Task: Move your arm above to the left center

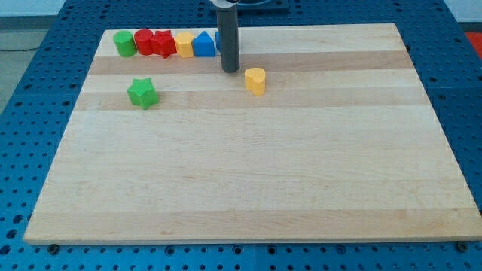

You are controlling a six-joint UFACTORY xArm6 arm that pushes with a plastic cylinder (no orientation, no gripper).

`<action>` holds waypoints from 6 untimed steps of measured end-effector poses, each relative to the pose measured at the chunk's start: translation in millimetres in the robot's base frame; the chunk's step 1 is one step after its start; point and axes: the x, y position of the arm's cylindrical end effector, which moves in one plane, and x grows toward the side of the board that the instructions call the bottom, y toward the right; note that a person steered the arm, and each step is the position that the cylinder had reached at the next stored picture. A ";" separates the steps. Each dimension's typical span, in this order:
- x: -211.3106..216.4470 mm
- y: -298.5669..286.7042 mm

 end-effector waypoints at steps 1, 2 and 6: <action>-8.7 -2.8; -11.8 -5.2; 13.9 -263.2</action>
